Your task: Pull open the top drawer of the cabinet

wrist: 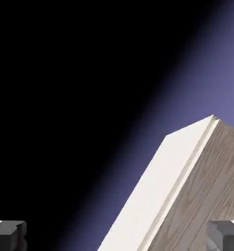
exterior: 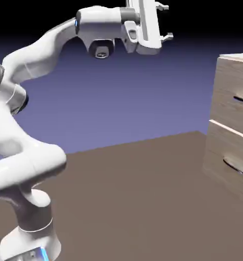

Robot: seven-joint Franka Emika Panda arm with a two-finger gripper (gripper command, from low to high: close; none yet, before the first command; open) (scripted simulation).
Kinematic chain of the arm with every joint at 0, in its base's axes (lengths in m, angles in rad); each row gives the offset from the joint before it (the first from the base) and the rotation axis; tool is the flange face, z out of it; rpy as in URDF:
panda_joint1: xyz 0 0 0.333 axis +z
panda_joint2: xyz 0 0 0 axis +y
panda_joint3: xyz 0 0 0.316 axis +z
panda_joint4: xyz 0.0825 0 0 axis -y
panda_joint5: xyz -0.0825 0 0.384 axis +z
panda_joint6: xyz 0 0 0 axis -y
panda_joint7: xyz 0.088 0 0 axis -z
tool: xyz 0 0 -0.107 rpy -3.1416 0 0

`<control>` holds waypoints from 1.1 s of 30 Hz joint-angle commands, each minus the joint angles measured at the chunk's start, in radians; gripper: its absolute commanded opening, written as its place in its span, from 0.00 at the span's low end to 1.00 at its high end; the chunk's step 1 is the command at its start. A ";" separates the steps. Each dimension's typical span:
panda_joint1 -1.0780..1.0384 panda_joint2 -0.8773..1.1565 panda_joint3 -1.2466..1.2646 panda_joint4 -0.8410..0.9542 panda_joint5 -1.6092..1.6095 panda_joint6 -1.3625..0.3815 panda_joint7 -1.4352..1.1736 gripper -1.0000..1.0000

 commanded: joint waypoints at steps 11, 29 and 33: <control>-0.354 -0.162 0.233 0.190 0.478 -0.094 0.056 0.50; -0.861 -0.372 0.540 0.510 1.101 -0.190 0.142 0.50; -0.949 -0.370 0.546 0.655 1.095 -0.133 0.166 0.50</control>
